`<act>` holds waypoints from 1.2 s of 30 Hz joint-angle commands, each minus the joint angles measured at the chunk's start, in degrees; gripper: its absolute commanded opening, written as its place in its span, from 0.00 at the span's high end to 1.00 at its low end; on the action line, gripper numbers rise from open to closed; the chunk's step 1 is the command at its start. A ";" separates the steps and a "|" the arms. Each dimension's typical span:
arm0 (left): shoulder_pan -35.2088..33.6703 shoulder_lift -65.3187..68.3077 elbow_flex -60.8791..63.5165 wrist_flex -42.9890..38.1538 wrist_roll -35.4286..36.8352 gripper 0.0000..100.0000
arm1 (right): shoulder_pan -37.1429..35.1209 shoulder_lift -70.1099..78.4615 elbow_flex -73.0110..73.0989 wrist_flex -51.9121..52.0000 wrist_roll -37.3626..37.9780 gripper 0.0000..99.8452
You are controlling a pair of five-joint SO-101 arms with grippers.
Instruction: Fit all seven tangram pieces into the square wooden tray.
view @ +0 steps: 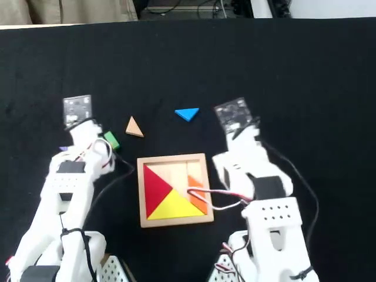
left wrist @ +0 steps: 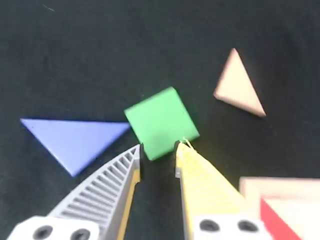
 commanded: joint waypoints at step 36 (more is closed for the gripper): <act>-22.46 17.23 -22.99 19.78 -77.10 0.79 | 4.31 35.56 -6.81 -20.48 -1.58 0.99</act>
